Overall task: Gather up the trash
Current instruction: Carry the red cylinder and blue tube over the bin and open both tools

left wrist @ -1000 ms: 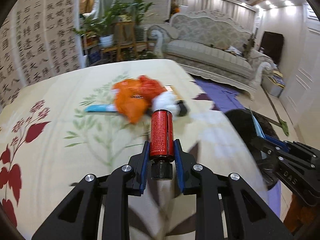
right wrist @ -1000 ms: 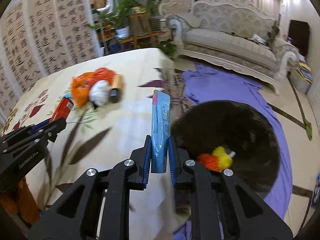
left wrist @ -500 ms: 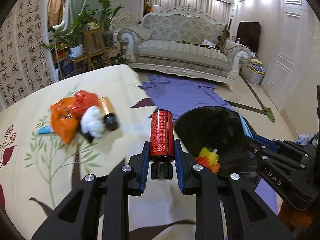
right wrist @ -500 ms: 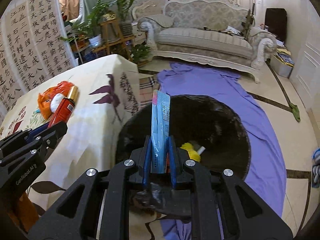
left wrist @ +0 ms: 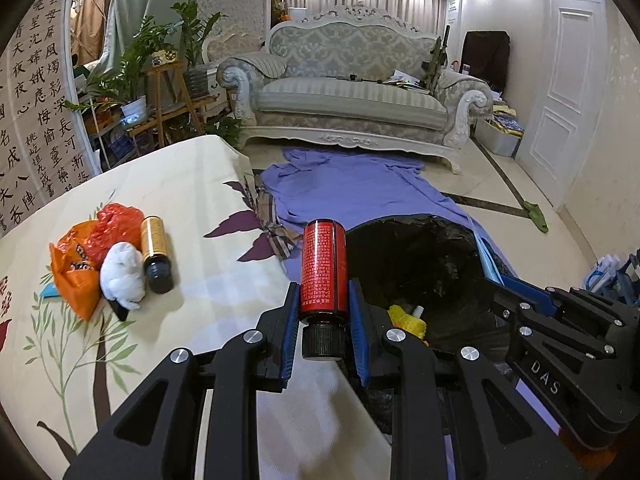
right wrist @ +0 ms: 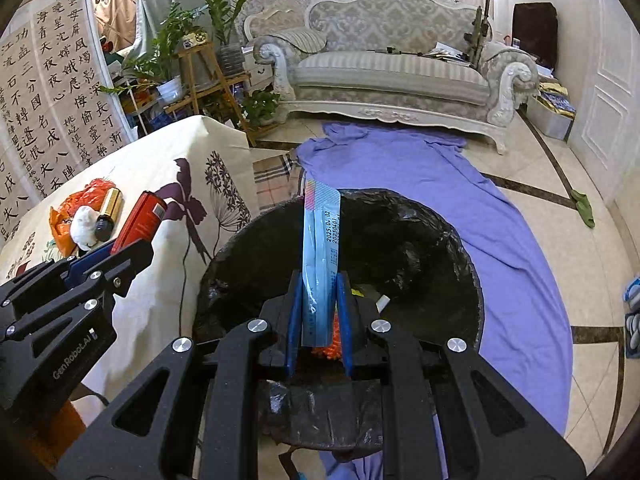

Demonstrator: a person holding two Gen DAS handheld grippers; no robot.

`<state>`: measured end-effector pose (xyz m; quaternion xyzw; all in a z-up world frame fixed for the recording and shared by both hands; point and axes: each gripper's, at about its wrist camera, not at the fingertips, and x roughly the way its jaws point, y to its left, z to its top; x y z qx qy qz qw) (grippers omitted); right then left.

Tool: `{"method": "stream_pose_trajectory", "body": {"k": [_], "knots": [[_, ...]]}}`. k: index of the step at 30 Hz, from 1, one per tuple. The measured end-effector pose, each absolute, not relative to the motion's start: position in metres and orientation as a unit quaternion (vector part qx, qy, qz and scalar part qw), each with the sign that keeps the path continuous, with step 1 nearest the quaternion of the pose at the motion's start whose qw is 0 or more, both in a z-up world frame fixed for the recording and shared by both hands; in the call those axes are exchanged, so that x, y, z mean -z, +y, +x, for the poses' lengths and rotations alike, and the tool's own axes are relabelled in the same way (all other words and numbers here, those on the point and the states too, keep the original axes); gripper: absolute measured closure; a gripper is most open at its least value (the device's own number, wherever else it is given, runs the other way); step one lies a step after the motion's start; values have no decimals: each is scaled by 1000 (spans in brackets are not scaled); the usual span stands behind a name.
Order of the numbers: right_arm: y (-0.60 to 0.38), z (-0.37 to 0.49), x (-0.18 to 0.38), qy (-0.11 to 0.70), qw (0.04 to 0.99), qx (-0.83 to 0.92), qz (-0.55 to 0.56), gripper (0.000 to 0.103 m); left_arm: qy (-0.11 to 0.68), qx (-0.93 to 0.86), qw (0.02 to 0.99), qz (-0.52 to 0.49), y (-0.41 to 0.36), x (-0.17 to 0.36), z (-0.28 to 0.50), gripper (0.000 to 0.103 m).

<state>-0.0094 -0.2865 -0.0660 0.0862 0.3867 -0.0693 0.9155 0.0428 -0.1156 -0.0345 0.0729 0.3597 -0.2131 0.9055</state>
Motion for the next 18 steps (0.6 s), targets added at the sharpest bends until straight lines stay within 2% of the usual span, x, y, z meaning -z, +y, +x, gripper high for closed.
{"method": "stream_pose_trajectory", "body": {"k": [18], "knots": [[-300, -3, 72, 392, 911, 79, 99, 85, 374, 212, 898, 95, -144, 43, 53, 76]]}}
